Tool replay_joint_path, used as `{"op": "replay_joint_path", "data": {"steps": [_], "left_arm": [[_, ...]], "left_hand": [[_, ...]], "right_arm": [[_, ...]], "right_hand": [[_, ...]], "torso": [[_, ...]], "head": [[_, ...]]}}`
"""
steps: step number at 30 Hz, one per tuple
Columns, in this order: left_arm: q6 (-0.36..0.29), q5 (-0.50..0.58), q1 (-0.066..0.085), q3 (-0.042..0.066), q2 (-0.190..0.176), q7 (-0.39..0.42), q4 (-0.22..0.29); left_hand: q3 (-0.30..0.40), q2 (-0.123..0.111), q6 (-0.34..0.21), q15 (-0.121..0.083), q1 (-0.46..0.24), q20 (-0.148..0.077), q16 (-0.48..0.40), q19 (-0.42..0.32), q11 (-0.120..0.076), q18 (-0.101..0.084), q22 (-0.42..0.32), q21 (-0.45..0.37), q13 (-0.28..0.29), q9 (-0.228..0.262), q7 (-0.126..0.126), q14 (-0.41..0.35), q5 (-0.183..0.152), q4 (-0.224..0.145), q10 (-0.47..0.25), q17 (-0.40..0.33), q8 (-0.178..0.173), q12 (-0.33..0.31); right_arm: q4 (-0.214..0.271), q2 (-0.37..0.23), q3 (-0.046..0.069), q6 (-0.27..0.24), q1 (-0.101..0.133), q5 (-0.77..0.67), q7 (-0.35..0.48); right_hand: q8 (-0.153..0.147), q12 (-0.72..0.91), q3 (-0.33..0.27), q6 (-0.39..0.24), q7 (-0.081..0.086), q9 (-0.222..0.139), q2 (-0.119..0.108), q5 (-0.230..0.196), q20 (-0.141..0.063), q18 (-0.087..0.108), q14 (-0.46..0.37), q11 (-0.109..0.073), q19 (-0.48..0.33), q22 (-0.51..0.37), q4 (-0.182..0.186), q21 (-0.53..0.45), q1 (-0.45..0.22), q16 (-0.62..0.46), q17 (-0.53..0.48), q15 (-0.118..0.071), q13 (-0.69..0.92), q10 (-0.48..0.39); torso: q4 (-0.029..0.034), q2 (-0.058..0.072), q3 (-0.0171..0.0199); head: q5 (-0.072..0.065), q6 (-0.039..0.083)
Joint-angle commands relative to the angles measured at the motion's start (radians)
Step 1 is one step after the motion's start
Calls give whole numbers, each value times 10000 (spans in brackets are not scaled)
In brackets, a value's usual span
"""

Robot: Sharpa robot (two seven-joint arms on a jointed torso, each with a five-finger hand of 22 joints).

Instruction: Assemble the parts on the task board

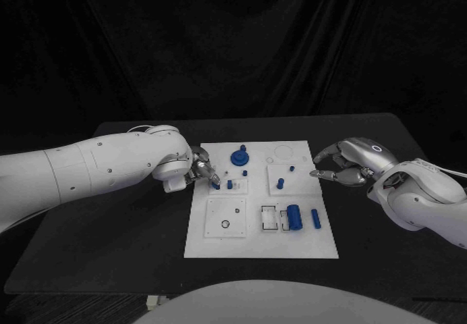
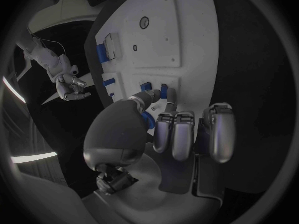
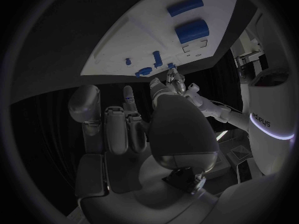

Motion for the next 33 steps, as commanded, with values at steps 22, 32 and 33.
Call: {"op": "replay_joint_path", "data": {"steps": [22, 32, 33], "left_arm": [[479, 3, -107, -67, 176, -653, -115], [434, 3, -111, -67, 199, -694, -145], [418, 3, -111, -67, 198, -691, -151]], "left_hand": [[-869, 210, 367, -73, -809, -62, 27, -114, -50, 9, 2014, -311, 2626, -319, -179, 1056, -3210, 409, 1026, 2635, -296, 35], [-2438, 384, -100, -73, -1300, -58, 27, -102, -52, 12, 2016, -330, 2626, 1403, -204, 1056, -3997, 1306, 1026, 2635, 1049, 35], [-2540, 409, -150, -68, -1349, -53, 27, -104, -51, 12, 2015, -335, 2626, 1487, -194, 1056, -4062, 1393, 1026, 2635, 1103, 35]], "right_arm": [[-25, 24, 6, 28, -32, -23, -97], [-43, 30, 6, 45, -42, -23, -92], [-47, 31, 6, 44, -44, -23, -90]], "right_hand": [[-46, 26, 5, 57, 11, -12, 56, 43, 51, 56, 715, 62, 0, 1194, -75, -67, 70, -43, 1048, 73, 2635, 1076], [-51, 26, 9, 60, 11, -14, 62, 46, 51, 60, 715, 62, -6, 1188, -86, -95, 92, -41, 1050, 73, 2635, 1076], [-53, 26, 10, 59, 11, -15, 62, 47, 51, 61, 714, 63, -7, 1187, -88, -101, 96, -44, 1047, 73, 2635, 1076]], "torso": [[-8, 9, 4], [9, 1, 8], [6, 1, 6]], "head": [[3, -1], [2, -1], [4, -1]]}}
